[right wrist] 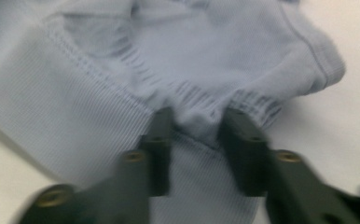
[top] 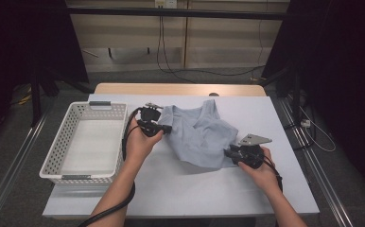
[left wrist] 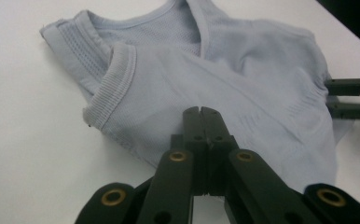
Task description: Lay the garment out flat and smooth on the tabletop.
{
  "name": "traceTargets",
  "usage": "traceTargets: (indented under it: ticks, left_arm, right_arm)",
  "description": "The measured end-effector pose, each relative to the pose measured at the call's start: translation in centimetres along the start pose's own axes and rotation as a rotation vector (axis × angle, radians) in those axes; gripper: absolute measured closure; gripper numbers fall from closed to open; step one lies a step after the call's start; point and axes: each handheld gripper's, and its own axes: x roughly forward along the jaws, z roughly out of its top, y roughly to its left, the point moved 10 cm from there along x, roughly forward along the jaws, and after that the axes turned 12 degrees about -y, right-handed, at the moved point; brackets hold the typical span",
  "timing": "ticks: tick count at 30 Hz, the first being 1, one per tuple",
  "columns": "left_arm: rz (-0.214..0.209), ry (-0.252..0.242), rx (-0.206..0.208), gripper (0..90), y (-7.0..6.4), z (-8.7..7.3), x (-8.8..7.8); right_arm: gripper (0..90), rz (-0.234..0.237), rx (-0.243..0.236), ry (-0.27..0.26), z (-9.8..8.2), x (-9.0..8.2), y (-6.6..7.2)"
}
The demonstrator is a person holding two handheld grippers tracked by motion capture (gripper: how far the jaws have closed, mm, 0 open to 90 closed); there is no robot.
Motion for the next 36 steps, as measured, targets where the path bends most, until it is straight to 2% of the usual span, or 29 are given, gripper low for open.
traceTargets:
  ticks: [1, 2, 4, 8, 12, 13, 16, 19, 21, 24, 29, 31, 36]
  left_arm:
    - [-0.001, 0.002, -0.001, 90.0, 0.0, -0.2, 0.1]
    - [0.003, 0.011, -0.001, 90.0, 0.2, -0.5, 0.1]
    - [0.007, 0.021, -0.005, 90.0, 0.4, -0.9, 0.2]
    - [0.008, 0.024, -0.013, 90.0, 0.6, -1.6, 0.3]
    - [0.006, 0.008, -0.004, 90.0, 0.5, -1.3, 0.3]
    - [0.009, 0.008, 0.002, 90.0, 0.5, -1.2, 0.3]
    - [0.015, -0.006, 0.005, 90.0, 0.5, -0.6, 0.6]
    - [0.018, -0.023, 0.013, 90.0, 0.4, 0.1, 1.0]
    - [0.022, -0.018, 0.016, 90.0, 0.6, 0.2, 1.6]
    - [0.023, -0.013, 0.014, 90.0, 0.8, 0.1, 2.6]
    - [0.027, 0.013, 0.013, 90.0, 1.0, -0.5, 4.3]
    - [0.03, 0.017, 0.004, 90.0, 1.1, -0.7, 4.6]
    - [0.028, 0.015, 0.0, 90.0, 1.1, -0.8, 4.5]
  right_arm:
    - [88.9, -0.009, -0.01, 0.01, -0.1, 0.0, -0.2]
    - [89.3, -0.016, -0.006, 0.01, -0.2, 0.0, -0.4]
    - [89.8, -0.007, 0.052, -0.003, 0.0, -0.1, -0.7]
    - [90.0, -0.037, 0.078, -0.042, 0.6, -0.5, -1.4]
    - [90.0, -0.074, 0.085, -0.129, 2.7, -1.5, -2.2]
    - [90.0, -0.099, 0.076, -0.158, 3.3, -1.7, -2.6]
    - [90.0, -0.111, 0.069, -0.162, 3.2, -1.4, -3.0]
    - [90.0, -0.113, 0.087, -0.142, 3.0, -1.0, -3.4]
    - [90.0, -0.106, 0.103, -0.096, 2.3, -0.6, -3.8]
    - [90.0, -0.123, 0.105, -0.044, 1.3, 0.2, -4.5]
    - [90.0, -0.127, 0.061, 0.035, -0.2, 1.1, -4.6]
    - [89.3, -0.13, 0.042, 0.033, -0.4, 1.3, -4.6]
    - [79.8, -0.122, 0.081, 0.014, -0.2, 0.7, -4.6]
